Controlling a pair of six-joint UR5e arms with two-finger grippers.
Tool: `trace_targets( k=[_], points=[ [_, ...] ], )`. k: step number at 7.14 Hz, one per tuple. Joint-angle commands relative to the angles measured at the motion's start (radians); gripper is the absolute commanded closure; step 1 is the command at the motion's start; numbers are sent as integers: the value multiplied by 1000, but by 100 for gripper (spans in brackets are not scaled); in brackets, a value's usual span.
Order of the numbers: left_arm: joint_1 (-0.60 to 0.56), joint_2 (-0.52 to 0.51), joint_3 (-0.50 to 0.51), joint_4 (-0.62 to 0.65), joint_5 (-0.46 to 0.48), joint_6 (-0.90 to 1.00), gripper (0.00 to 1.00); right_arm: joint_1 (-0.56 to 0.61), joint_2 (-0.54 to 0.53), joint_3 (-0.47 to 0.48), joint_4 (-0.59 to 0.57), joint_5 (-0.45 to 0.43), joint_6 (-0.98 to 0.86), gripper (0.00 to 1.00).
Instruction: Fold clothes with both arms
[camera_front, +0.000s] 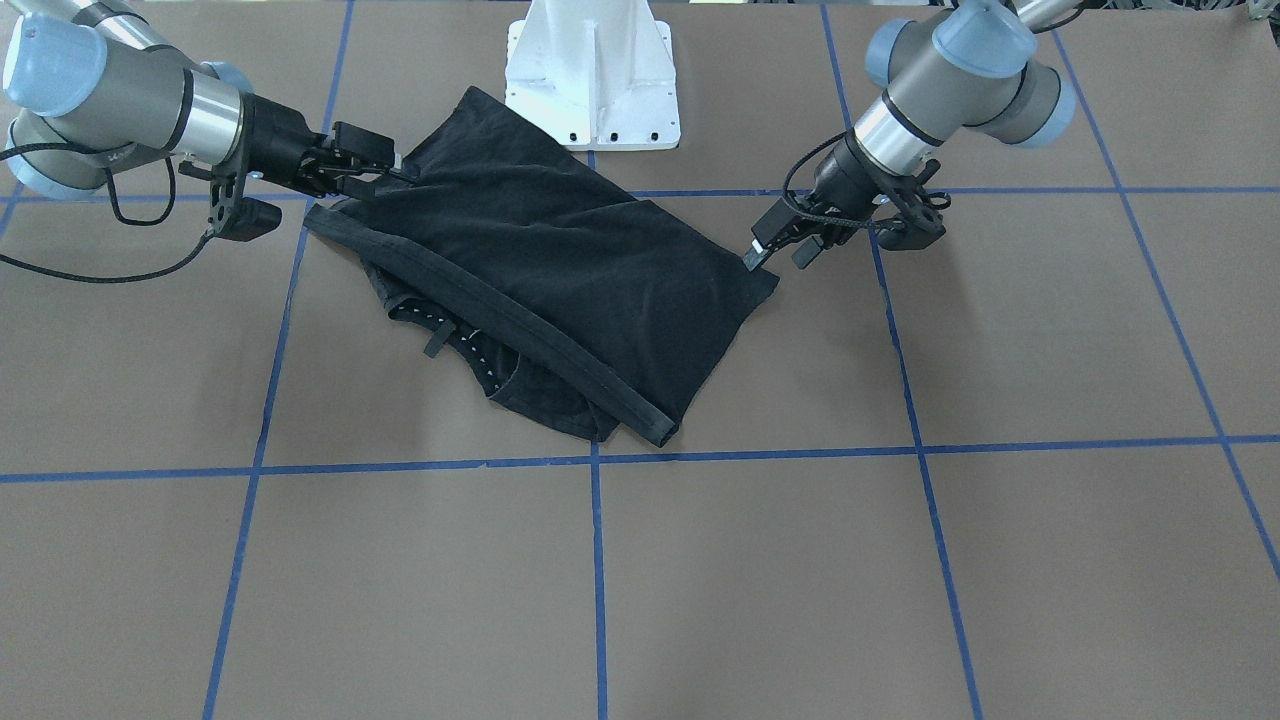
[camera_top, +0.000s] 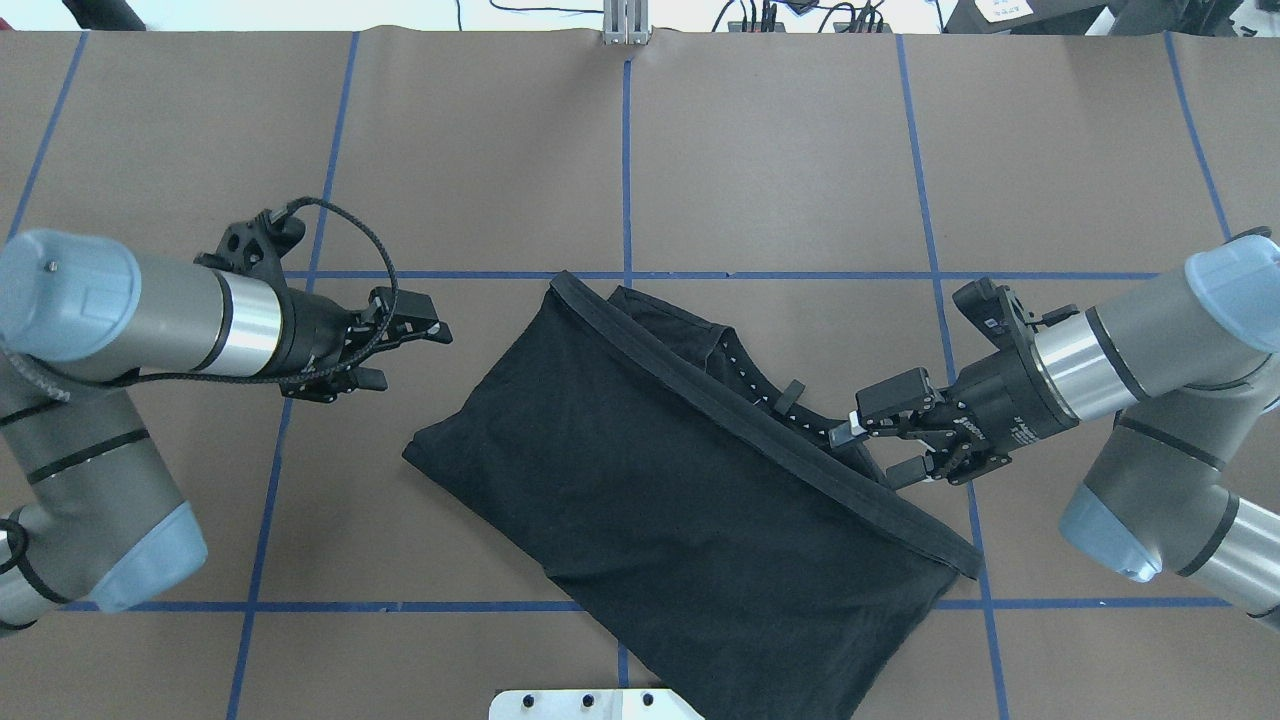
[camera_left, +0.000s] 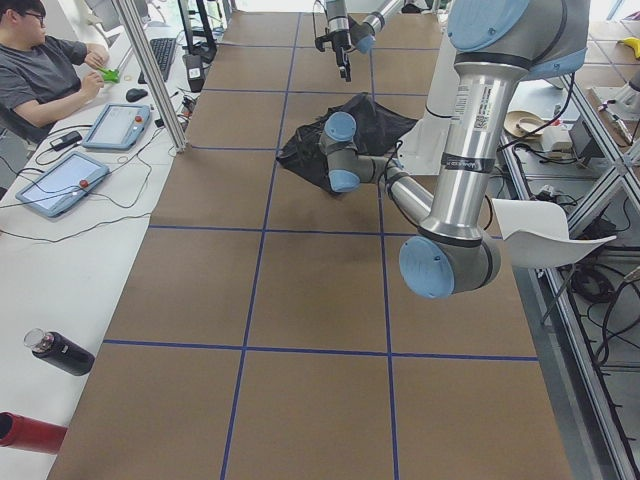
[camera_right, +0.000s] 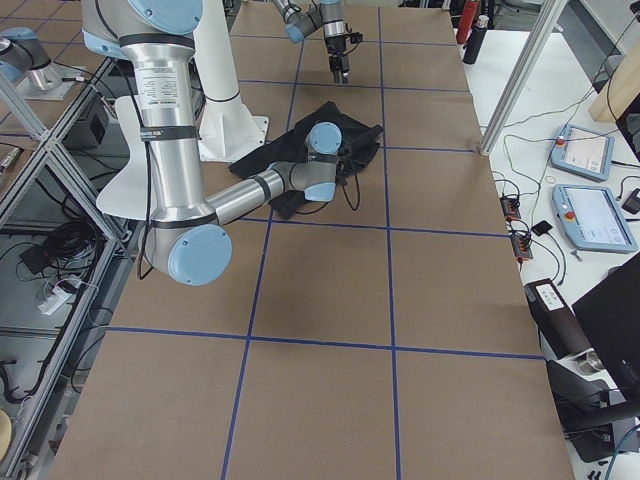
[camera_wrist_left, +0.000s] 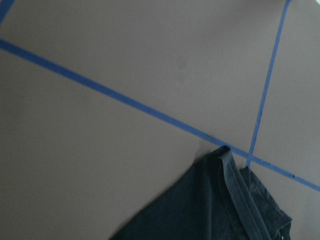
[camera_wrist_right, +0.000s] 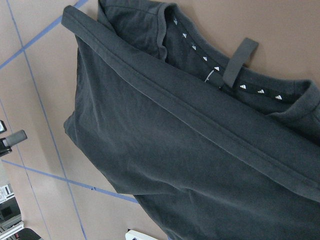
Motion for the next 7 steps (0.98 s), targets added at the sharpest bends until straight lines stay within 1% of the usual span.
trace_targets(
  k=[1,2,4,7],
  points=[
    [50,64,37,-102,49,-39,1,6,22,-4,-3,-11,-5,0],
    [98,52,69,-108,108,-47,1,6,31,-7,-3,-13,-7,0],
    [109,-1,146,-108,121,-58,1,6,33,-13,-5,-11,-5,0],
    [124,-14,154,-108,121,-61,2,10,36,-19,-3,-11,-5,0]
  ],
)
